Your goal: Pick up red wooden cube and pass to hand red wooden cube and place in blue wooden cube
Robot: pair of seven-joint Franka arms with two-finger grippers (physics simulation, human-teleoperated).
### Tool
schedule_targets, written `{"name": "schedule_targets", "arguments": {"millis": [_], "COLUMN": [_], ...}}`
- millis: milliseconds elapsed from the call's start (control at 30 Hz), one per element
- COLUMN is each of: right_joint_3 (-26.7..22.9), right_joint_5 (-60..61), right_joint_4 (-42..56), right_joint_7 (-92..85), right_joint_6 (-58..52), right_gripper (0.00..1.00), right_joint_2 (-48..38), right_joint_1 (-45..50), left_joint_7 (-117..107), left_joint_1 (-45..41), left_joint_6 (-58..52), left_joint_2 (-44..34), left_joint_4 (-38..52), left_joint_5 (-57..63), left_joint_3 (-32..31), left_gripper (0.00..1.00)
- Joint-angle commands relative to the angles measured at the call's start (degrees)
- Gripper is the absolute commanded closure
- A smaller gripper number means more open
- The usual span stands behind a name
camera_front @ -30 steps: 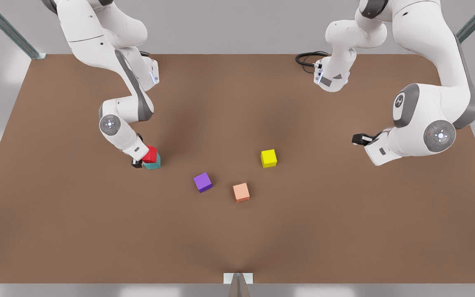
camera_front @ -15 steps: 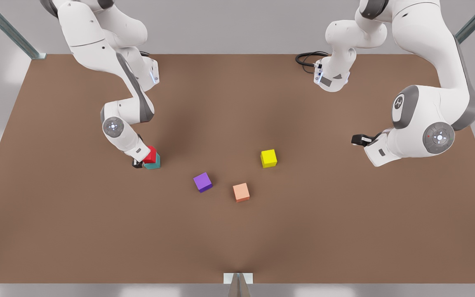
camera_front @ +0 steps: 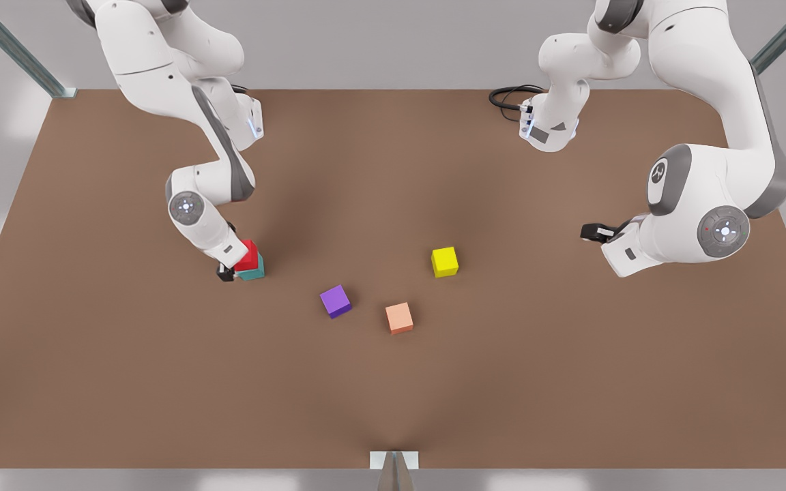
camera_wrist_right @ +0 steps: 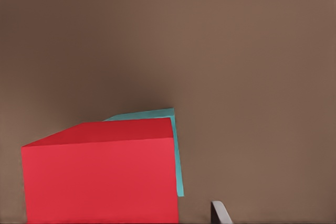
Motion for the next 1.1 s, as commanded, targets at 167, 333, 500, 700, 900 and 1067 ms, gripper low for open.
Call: {"name": "schedule_targets", "arguments": {"millis": [167, 333, 500, 700, 900, 1067], "right_joint_3": [-0.1, -0.4, -4.1, -7.8, -5.9, -5.0], "right_joint_5": [0.2, 0.9, 2.0, 3.7, 3.3, 3.3], "right_joint_4": [0.7, 4.1, 15.6, 57.1, 61.7, 53.9], "right_joint_7": [0.7, 0.9, 31.6, 89.5, 90.2, 89.6], "right_joint_6": [-3.6, -14.9, -34.6, -64.5, -72.9, -67.7], "right_gripper": [0.0, 0.0, 0.0, 0.0, 0.0, 0.0], "right_joint_2": [-3.4, -8.9, -11.1, 10.8, 2.0, -2.1], "right_joint_1": [-0.1, -0.6, -0.7, -2.3, -6.1, -7.0], "left_joint_7": [-0.1, -0.1, -0.1, -0.1, -0.1, -0.1], "left_joint_1": [0.3, 0.3, 0.3, 0.3, 0.3, 0.3], "left_joint_6": [-0.1, -0.3, -0.3, -0.3, -0.3, -0.1], "left_joint_2": [0.0, 0.4, 0.5, 0.5, 0.5, 0.5], "left_joint_4": [0.0, -0.1, -0.1, -0.1, -0.1, 0.0], "left_joint_5": [0.0, -0.1, -0.1, -0.1, -0.1, -0.1], "left_joint_3": [0.0, 0.0, 0.0, 0.0, -0.1, -0.1], "left_gripper": [0.0, 0.0, 0.0, 0.0, 0.0, 0.0]}}
